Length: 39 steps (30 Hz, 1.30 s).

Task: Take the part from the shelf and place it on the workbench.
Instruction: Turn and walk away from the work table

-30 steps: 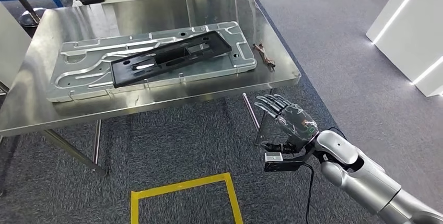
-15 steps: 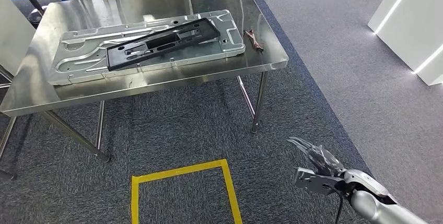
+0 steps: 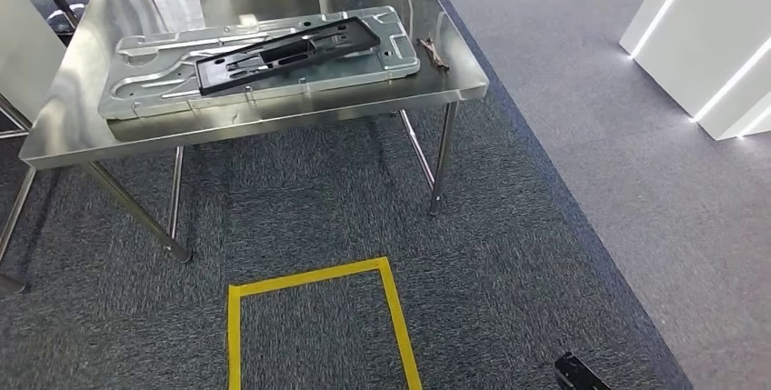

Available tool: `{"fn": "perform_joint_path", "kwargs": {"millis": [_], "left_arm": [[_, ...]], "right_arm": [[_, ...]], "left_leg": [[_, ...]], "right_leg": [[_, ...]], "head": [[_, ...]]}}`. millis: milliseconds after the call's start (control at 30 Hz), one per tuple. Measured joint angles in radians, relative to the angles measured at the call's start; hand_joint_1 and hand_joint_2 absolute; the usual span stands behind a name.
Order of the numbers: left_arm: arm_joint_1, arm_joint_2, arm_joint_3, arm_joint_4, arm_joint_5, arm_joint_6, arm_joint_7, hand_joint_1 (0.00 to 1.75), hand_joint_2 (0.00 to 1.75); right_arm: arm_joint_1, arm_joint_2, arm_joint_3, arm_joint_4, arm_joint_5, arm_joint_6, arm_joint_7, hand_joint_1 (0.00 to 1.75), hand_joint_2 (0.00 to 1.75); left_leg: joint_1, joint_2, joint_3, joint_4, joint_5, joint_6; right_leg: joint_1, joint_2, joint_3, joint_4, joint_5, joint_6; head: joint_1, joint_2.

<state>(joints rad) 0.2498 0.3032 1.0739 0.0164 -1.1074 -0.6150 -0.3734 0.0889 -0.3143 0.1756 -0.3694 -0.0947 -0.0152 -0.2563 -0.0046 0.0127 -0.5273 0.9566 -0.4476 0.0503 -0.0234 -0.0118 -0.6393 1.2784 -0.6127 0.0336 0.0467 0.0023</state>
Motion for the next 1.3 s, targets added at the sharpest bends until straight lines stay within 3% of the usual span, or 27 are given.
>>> {"fn": "perform_joint_path", "kwargs": {"millis": [33, 67, 100, 167, 200, 267, 300, 333, 400, 433, 467, 533, 600, 667, 700, 733, 800, 833, 933, 967, 1000, 1033, 1100, 1133, 1200, 1233, 1300], "left_arm": [[-0.002, -0.004, 0.000, 0.000, 0.004, 0.002, 0.003, 0.00, 0.00], [-0.005, -0.007, -0.001, 0.000, 0.007, 0.001, 0.006, 0.00, 0.00], [-0.007, -0.008, -0.001, 0.000, 0.010, -0.003, 0.008, 0.00, 0.00], [-0.010, -0.009, -0.002, 0.000, 0.015, -0.010, 0.014, 0.00, 0.00], [-0.011, -0.008, -0.002, 0.000, 0.019, -0.014, 0.017, 0.00, 0.00], [-0.010, -0.006, -0.002, 0.000, 0.027, -0.018, 0.023, 0.00, 0.00], [-0.009, -0.005, -0.002, 0.000, 0.030, -0.020, 0.026, 0.00, 0.00], [-0.008, -0.004, -0.002, 0.000, 0.031, -0.021, 0.029, 0.00, 0.00], [-0.008, -0.004, -0.003, 0.000, 0.034, -0.024, 0.035, 0.00, 0.00], [-0.009, -0.004, -0.003, 0.000, 0.036, -0.024, 0.037, 0.00, 0.00], [-0.011, -0.004, -0.003, 0.000, 0.038, -0.025, 0.040, 0.00, 0.00], [-0.013, -0.002, -0.003, 0.000, 0.043, -0.025, 0.045, 0.00, 0.00], [-0.015, 0.001, -0.003, 0.000, 0.047, -0.025, 0.048, 0.00, 0.00], [-0.019, 0.006, -0.003, 0.000, 0.051, -0.026, 0.050, 0.00, 0.00], [-0.021, 0.008, -0.003, 0.000, 0.052, -0.026, 0.051, 0.00, 0.00], [-0.021, 0.010, -0.003, 0.000, 0.054, -0.026, 0.052, 0.00, 0.00], [-0.019, 0.011, -0.003, 0.000, 0.055, -0.027, 0.056, 0.00, 0.00], [-0.019, 0.011, -0.003, 0.000, 0.056, -0.028, 0.057, 0.00, 0.00], [-0.018, 0.009, -0.003, 0.000, 0.060, -0.029, 0.059, 0.00, 0.00], [-0.018, 0.009, -0.003, 0.000, 0.062, -0.029, 0.060, 0.00, 0.00], [-0.019, 0.009, -0.003, 0.000, 0.062, -0.029, 0.061, 0.00, 0.00], [-0.019, 0.009, -0.003, 0.000, 0.063, -0.029, 0.062, 0.00, 0.00], [-0.021, 0.009, -0.003, 0.000, 0.064, -0.030, 0.064, 0.00, 0.00], [-0.022, 0.008, -0.003, 0.000, 0.064, -0.030, 0.065, 0.00, 0.00], [-0.023, 0.008, -0.003, 0.000, 0.064, -0.033, 0.067, 0.00, 0.00], [-0.023, 0.008, -0.003, 0.000, 0.065, -0.034, 0.067, 0.00, 0.00], [-0.022, 0.010, -0.003, 0.000, 0.066, -0.035, 0.068, 0.00, 0.00]], "right_arm": [[-0.006, 0.015, -0.014, 0.038, -0.020, 0.010, 0.032, 0.00, 0.00], [-0.012, 0.027, -0.026, 0.069, -0.035, 0.030, 0.062, 0.00, 0.00], [-0.017, 0.038, -0.037, 0.094, -0.047, 0.060, 0.088, 0.00, 0.00], [-0.024, 0.054, -0.055, 0.132, -0.063, 0.132, 0.123, 0.00, 0.00], [-0.026, 0.063, -0.060, 0.147, -0.066, 0.164, 0.132, 0.00, 0.00], [-0.028, 0.082, -0.066, 0.173, -0.065, 0.208, 0.144, 0.00, 0.00], [-0.029, 0.092, -0.067, 0.184, -0.061, 0.224, 0.149, 0.00, 0.44], [-0.030, 0.100, -0.068, 0.192, -0.055, 0.237, 0.155, 0.00, 0.87], [-0.033, 0.115, -0.068, 0.202, -0.040, 0.252, 0.167, 0.00, 1.75], [-0.034, 0.122, -0.068, 0.206, -0.033, 0.256, 0.172, 0.00, 1.75], [-0.035, 0.130, -0.068, 0.209, -0.025, 0.258, 0.177, 0.00, 1.75], [-0.037, 0.140, -0.068, 0.213, -0.013, 0.257, 0.182, 0.00, 1.75], [-0.041, 0.147, -0.068, 0.215, -0.003, 0.254, 0.184, 0.00, 1.75], [-0.045, 0.152, -0.068, 0.218, 0.005, 0.250, 0.186, 0.00, 1.75], [-0.047, 0.154, -0.068, 0.219, 0.007, 0.248, 0.188, 0.00, 1.75], [-0.047, 0.155, -0.068, 0.221, 0.008, 0.246, 0.189, 0.00, 1.75], [-0.046, 0.156, -0.068, 0.227, 0.008, 0.242, 0.192, 0.00, 1.75], [-0.045, 0.156, -0.068, 0.230, 0.008, 0.241, 0.194, 0.00, 1.75], [-0.043, 0.156, -0.068, 0.234, 0.005, 0.239, 0.195, 0.00, 1.75], [-0.043, 0.156, -0.068, 0.235, 0.003, 0.239, 0.195, 0.00, 1.75], [-0.043, 0.156, -0.068, 0.236, 0.001, 0.238, 0.195, 0.00, 1.75], [-0.043, 0.156, -0.068, 0.237, -0.001, 0.237, 0.195, 0.00, 1.75], [-0.045, 0.156, -0.068, 0.237, -0.002, 0.237, 0.195, 0.00, 1.75], [-0.046, 0.155, -0.068, 0.237, -0.002, 0.237, 0.195, 0.00, 1.75], [-0.048, 0.154, -0.068, 0.237, -0.003, 0.236, 0.195, 0.00, 1.75], [-0.048, 0.153, -0.068, 0.237, -0.004, 0.236, 0.195, 0.00, 1.75], [-0.047, 0.154, -0.068, 0.239, -0.005, 0.237, 0.194, 0.00, 1.75]], "left_leg": [[0.001, 0.001, -0.022, 0.011, 0.009, -0.004], [0.003, 0.001, -0.045, 0.025, 0.016, -0.009], [0.003, 0.001, -0.066, 0.042, 0.022, -0.014], [0.001, 0.001, -0.096, 0.072, 0.033, -0.027], [0.000, 0.001, -0.104, 0.079, 0.040, -0.034], [0.003, 0.001, -0.111, 0.082, 0.053, -0.047], [0.006, 0.000, -0.116, 0.089, 0.038, -0.054], [0.009, -0.001, -0.124, 0.112, 0.002, -0.060], [0.012, -0.003, -0.145, 0.207, -0.108, -0.070], [0.013, -0.003, -0.153, 0.269, -0.151, -0.073], [0.013, -0.003, -0.153, 0.321, -0.167, -0.074], [0.013, -0.004, -0.116, 0.352, -0.130, -0.070], [0.012, -0.005, -0.015, 0.250, -0.086, -0.058], [0.007, -0.007, 0.104, 0.085, -0.104, -0.044], [0.003, -0.008, 0.138, 0.029, -0.120, -0.039], [0.000, -0.008, 0.148, 0.000, -0.123, -0.035], [0.003, -0.005, 0.130, -0.008, -0.103, -0.023], [0.004, -0.002, 0.117, -0.011, -0.089, -0.015], [0.000, 0.003, 0.069, -0.010, -0.050, 0.000], [-0.002, 0.003, 0.049, -0.006, -0.038, 0.001], [-0.003, 0.004, 0.028, 0.000, -0.026, 0.000], [-0.004, 0.004, 0.006, 0.009, -0.016, -0.001], [-0.004, 0.004, -0.033, 0.030, 0.001, -0.005], [-0.006, 0.004, -0.049, 0.043, 0.007, -0.009], [-0.007, 0.004, -0.071, 0.062, 0.022, -0.018], [-0.008, 0.004, -0.078, 0.066, 0.031, -0.024], [-0.006, 0.002, -0.090, 0.068, 0.040, -0.035]], "right_leg": [[-0.002, 0.000, 0.026, -0.005, 0.034, 0.002], [-0.004, 0.000, 0.069, -0.043, 0.063, 0.004], [-0.005, 0.000, 0.127, -0.109, 0.072, 0.006], [-0.003, 0.002, 0.221, -0.248, 0.036, -0.002], [-0.001, 0.002, 0.242, -0.286, 0.018, -0.010], [0.001, 0.000, 0.234, -0.296, 0.021, -0.029], [0.000, -0.002, 0.225, -0.295, 0.031, -0.039], [0.000, -0.005, 0.214, -0.296, 0.043, -0.047], [0.001, -0.008, 0.185, -0.294, 0.068, -0.057], [0.003, -0.008, 0.168, -0.293, 0.081, -0.058], [0.004, -0.008, 0.148, -0.289, 0.094, -0.059], [0.008, -0.008, 0.108, -0.278, 0.116, -0.057], [0.011, -0.007, 0.076, -0.267, 0.134, -0.054], [0.015, -0.007, 0.056, -0.258, 0.153, -0.046], [0.016, -0.007, 0.049, -0.257, 0.164, -0.041], [0.016, -0.008, 0.043, -0.258, 0.175, -0.035], [0.014, -0.006, 0.031, -0.255, 0.178, -0.024], [0.013, -0.003, 0.023, -0.238, 0.151, -0.020], [0.011, 0.001, -0.007, -0.093, -0.003, -0.016], [0.011, 0.001, -0.011, -0.037, -0.027, -0.014], [0.011, 0.001, -0.006, 0.000, -0.022, -0.013], [0.011, 0.001, 0.012, 0.010, 0.005, -0.013], [0.011, 0.001, 0.095, -0.068, 0.061, -0.018], [0.013, 0.001, 0.155, -0.145, 0.064, -0.022], [0.018, 0.001, 0.242, -0.278, 0.034, -0.031], [0.020, 0.001, 0.258, -0.310, 0.025, -0.036], [0.017, 0.000, 0.240, -0.317, 0.038, -0.048]], "head": [[0.000, 0.000], [0.000, 0.000], [0.000, 0.000], [0.000, 0.000], [0.000, 0.000], [0.000, 0.000], [0.000, 0.000], [-0.001, 0.000], [-0.001, 0.000], [-0.001, 0.000], [-0.001, 0.000], [-0.001, 0.000], [-0.001, 0.000], [-0.001, 0.000], [-0.001, 0.000], [-0.001, 0.000], [-0.001, 0.000], [-0.001, 0.000], [-0.001, 0.000], [-0.001, 0.000], [-0.001, 0.000], [-0.001, 0.000], [-0.001, 0.000], [-0.001, 0.000], [-0.001, 0.000], [-0.001, 0.000], [-0.001, 0.000]]}}
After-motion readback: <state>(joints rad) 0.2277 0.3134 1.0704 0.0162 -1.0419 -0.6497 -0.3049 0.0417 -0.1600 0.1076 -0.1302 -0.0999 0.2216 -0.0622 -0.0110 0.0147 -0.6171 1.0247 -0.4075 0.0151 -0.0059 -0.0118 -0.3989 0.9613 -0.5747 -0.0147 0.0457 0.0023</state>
